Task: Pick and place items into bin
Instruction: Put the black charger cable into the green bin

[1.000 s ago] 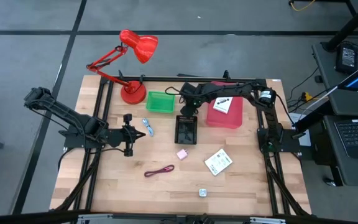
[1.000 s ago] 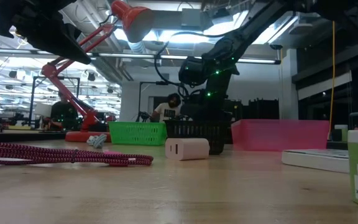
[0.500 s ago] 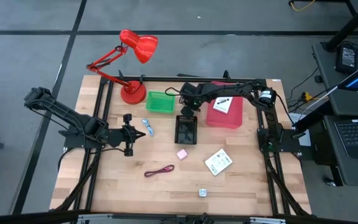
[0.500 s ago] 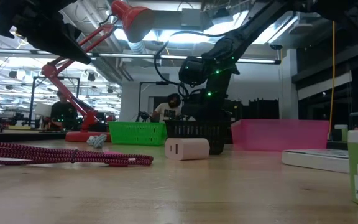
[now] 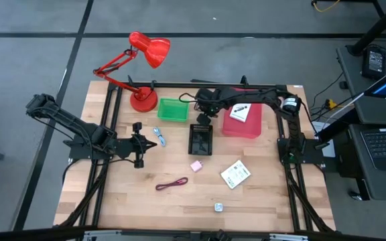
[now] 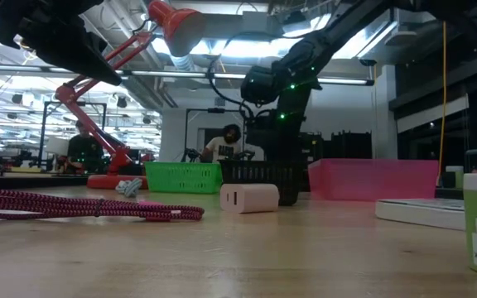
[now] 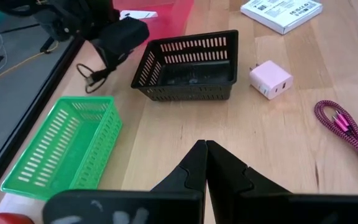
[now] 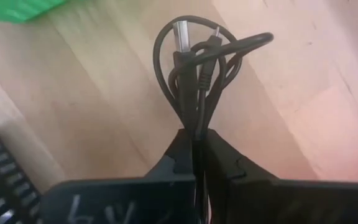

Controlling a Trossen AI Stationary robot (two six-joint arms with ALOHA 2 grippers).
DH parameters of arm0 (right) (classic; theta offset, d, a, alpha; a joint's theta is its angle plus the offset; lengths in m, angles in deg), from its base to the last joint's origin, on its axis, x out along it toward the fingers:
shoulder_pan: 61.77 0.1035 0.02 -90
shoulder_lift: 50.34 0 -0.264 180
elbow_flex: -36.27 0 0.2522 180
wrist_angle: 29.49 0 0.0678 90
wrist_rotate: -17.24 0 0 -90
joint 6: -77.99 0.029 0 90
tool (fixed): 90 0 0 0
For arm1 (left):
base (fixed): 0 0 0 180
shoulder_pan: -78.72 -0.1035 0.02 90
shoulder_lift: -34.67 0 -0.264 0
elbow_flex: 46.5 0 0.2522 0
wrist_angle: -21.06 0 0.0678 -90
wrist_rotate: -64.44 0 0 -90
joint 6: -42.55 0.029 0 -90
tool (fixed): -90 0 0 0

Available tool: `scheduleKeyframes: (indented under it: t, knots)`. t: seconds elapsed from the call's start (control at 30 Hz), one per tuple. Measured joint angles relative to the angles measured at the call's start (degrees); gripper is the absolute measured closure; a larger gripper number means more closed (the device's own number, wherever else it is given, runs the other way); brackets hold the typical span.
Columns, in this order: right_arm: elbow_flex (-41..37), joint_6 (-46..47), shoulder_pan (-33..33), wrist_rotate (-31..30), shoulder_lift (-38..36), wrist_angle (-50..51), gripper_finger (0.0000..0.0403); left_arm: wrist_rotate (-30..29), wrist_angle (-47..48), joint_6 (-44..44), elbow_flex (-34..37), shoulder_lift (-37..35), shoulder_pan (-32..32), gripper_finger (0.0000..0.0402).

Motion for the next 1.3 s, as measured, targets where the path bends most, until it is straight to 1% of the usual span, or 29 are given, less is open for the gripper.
scheduleKeyframes:
  t: [0.23, 0.4, 0.57, 0.73, 0.8, 0.93, 1.07, 1.17, 1.23, 1.3]
  knots:
    - [0.11, -1.73, 0.28, -1.38, -3.43, -1.55, 0.0402, -0.02, -0.04, 0.03, 0.00, 0.00, 0.00, 0.0398]
    - [0.13, -3.15, 0.90, -1.54, -7.37, -1.72, 0.0402, -0.57, -0.40, 0.04, 0.00, 0.00, 0.01, 0.0398]
    - [0.13, -4.83, 2.87, -1.62, -11.96, -2.53, 0.0403, -5.55, -4.14, 1.54, 0.00, 0.00, 0.01, 0.0398]
    - [0.13, -8.64, 5.86, -1.53, -15.47, -8.85, 0.0403, -11.32, -8.38, 5.20, 0.00, 0.00, -0.40, 0.0398]
    - [0.14, -9.69, 7.12, -1.51, -16.51, -10.82, 0.0403, -11.69, -10.03, 5.77, 0.00, 0.00, -1.42, 0.0398]
    - [0.17, -11.93, 9.41, -0.86, -17.01, -14.63, 0.0403, -9.31, -13.27, 4.81, 0.00, 0.00, -5.23, 0.0398]
    - [0.17, -13.16, 11.01, 3.09, -17.06, -17.77, 0.0403, -6.60, -15.57, 4.72, 0.00, 0.00, -10.42, 0.0393]
    - [0.17, -13.38, 12.26, 3.60, -17.06, -18.91, 0.0403, -5.61, -17.53, 4.73, 0.00, 0.00, -14.10, 0.0376]
    - [0.17, -13.69, 13.08, 3.60, -17.06, -19.81, 0.0403, -3.32, -19.60, 4.73, 0.00, 0.01, -16.25, 0.0360]
    - [0.17, -14.55, 13.95, 3.60, -17.06, -20.88, 0.0403, 0.18, -22.33, 5.59, -0.02, 0.00, -18.25, 0.0340]
